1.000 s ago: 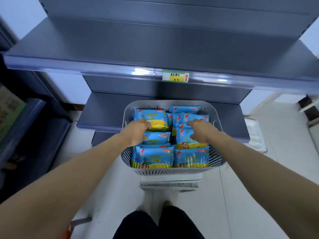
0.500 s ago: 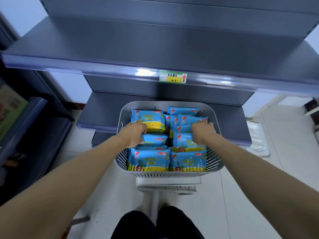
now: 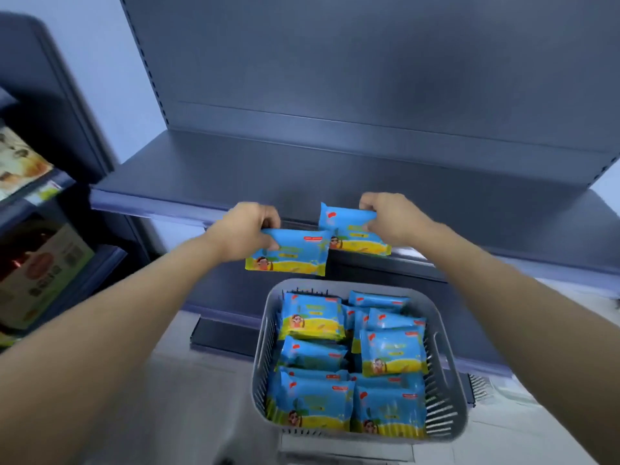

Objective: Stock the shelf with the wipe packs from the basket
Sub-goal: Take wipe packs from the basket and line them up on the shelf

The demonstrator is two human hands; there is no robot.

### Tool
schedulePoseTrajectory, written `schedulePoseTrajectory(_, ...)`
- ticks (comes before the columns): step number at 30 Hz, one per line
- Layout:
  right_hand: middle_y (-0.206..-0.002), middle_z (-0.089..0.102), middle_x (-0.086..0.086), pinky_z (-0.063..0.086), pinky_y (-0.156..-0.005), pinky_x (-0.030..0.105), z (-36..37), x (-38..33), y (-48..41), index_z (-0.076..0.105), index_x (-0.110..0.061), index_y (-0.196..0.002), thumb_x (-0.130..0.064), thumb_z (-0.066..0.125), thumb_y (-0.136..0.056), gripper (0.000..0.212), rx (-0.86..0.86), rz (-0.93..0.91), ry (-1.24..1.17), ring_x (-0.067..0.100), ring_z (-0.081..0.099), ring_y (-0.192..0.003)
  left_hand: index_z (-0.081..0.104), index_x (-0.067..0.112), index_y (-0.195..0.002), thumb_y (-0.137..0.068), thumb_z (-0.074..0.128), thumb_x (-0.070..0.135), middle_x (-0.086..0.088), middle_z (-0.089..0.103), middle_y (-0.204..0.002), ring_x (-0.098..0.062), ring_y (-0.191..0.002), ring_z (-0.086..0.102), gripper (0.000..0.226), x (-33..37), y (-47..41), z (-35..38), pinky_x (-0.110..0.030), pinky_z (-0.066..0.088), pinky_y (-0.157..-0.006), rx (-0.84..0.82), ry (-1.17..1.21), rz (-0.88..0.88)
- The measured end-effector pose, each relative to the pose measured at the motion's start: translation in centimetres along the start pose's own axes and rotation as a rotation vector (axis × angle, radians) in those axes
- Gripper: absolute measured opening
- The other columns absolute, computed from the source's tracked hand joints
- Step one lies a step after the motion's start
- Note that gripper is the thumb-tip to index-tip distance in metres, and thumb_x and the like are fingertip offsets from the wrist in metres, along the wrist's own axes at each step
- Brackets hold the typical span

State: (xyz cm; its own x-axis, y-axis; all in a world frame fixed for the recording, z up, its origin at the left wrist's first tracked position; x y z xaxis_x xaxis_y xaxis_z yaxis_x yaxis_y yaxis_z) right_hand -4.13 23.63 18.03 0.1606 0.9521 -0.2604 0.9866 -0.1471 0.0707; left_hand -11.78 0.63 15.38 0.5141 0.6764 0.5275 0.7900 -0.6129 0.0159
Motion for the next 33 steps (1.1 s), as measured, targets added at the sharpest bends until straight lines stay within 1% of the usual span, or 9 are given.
schedulePoseTrajectory(3,-0.091,0.056,0.007,0.045,-0.072,0.037,-2.2,-3.1,-4.1,0.047,-0.018,-0.086,-0.013,0.061,-0.084,0.014,0.101,-0.009,-0.016,0.030,0.053,-0.086,0.060,0.013,-0.073,-0.066,0.078,0.006,-0.002,0.061,-0.069,-0.014,-0.059,0.048,0.020,-2.1,-1.9,-4.7,-0.027,0.041,-0.057,0.077,0.066,0.005)
schedulePoseTrajectory(6,-0.094,0.061,0.009,0.046,-0.073,0.037,-3.4,-6.5,-9.5,0.056,-0.014,-0.093,-0.014,0.061,-0.084,0.010,0.199,-0.024,-0.048,0.031,0.055,-0.087,0.060,0.012,-0.073,-0.065,0.078,0.006,-0.003,0.061,-0.068,-0.013,-0.058,0.047,0.021,-5.4,-4.8,-9.1,-0.027,0.041,-0.057,0.119,0.081,0.024)
schedulePoseTrajectory(9,-0.099,0.063,0.011,0.047,-0.075,0.040,-3.4,-9.5,-16.0,0.058,-0.013,-0.098,-0.010,0.057,-0.086,0.012,0.238,-0.001,-0.081,0.031,0.056,-0.090,0.060,0.011,-0.073,-0.066,0.078,0.006,-0.002,0.060,-0.068,-0.014,-0.058,0.048,0.020,-9.8,-8.8,-12.9,-0.028,0.041,-0.058,0.139,0.085,0.046)
schedulePoseTrajectory(16,-0.110,0.053,0.012,0.044,-0.077,0.033,-1.4,-16.7,-32.0,0.060,-0.014,-0.104,-0.005,0.053,-0.087,0.020,0.249,0.023,-0.120,0.029,0.053,-0.095,0.055,0.021,-0.067,-0.071,0.075,0.005,0.008,0.057,-0.063,-0.010,-0.056,0.049,0.026,-21.0,-19.3,-18.0,-0.022,0.039,-0.052,0.093,0.092,0.015)
schedulePoseTrajectory(20,-0.109,0.060,0.011,0.044,-0.073,0.031,-0.4,-18.6,-38.2,0.062,-0.011,-0.106,-0.001,0.051,-0.087,0.025,0.214,0.019,-0.109,0.026,0.055,-0.096,0.055,0.023,-0.068,-0.071,0.075,0.006,0.006,0.059,-0.070,-0.011,-0.062,0.051,0.026,-24.9,-24.3,-19.0,-0.024,0.041,-0.056,0.071,0.096,0.003)
schedulePoseTrajectory(23,-0.113,0.060,0.009,0.047,-0.077,0.032,0.2,-19.4,-41.3,0.062,-0.012,-0.113,0.001,0.048,-0.089,0.031,0.186,0.024,-0.123,0.026,0.055,-0.099,0.059,0.021,-0.072,-0.071,0.075,0.007,0.004,0.061,-0.074,-0.012,-0.065,0.053,0.022,-27.0,-26.9,-19.2,-0.025,0.043,-0.060,0.061,0.109,0.002)
schedulePoseTrajectory(28,-0.118,0.059,0.007,0.051,-0.083,0.034,2.1,-20.5,-44.9,0.064,-0.015,-0.115,0.001,0.048,-0.089,0.035,0.129,0.036,-0.165,0.026,0.058,-0.101,0.058,0.028,-0.069,-0.072,0.075,0.008,0.010,0.062,-0.073,-0.004,-0.063,0.054,0.026,-29.7,-29.5,-19.2,-0.017,0.039,-0.055,0.048,0.187,-0.012)
schedulePoseTrajectory(31,-0.120,0.059,0.007,0.050,-0.089,0.038,3.1,-21.2,-46.2,0.064,-0.015,-0.116,0.002,0.046,-0.089,0.037,0.109,0.013,-0.178,0.027,0.056,-0.104,0.061,0.022,-0.073,-0.072,0.074,0.007,0.007,0.062,-0.079,-0.008,-0.067,0.055,0.020,-30.8,-30.8,-19.2,-0.017,0.041,-0.058,0.055,0.198,-0.012)
schedulePoseTrajectory(33,-0.120,0.058,0.008,0.050,-0.088,0.040,3.5,-21.6,-46.8,0.063,-0.015,-0.118,0.001,0.046,-0.090,0.036,0.092,-0.011,-0.165,0.028,0.056,-0.104,0.064,0.018,-0.078,-0.072,0.075,0.006,0.007,0.056,-0.085,-0.008,-0.071,0.052,0.017,-31.1,-31.5,-19.3,-0.015,0.040,-0.061,0.091,0.174,0.017)
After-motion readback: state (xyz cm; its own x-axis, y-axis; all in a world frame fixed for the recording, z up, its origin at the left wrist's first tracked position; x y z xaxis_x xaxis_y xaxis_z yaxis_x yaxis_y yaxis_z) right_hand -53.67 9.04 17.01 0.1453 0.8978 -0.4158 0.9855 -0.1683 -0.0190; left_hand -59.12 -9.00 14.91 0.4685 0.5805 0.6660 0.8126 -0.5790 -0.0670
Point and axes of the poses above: each hand's wrist, its own y-axis away from the middle knuckle, its own z-axis out of the palm, x = y × z, the point moved 4 cm from there along -y, towards the middle knuckle
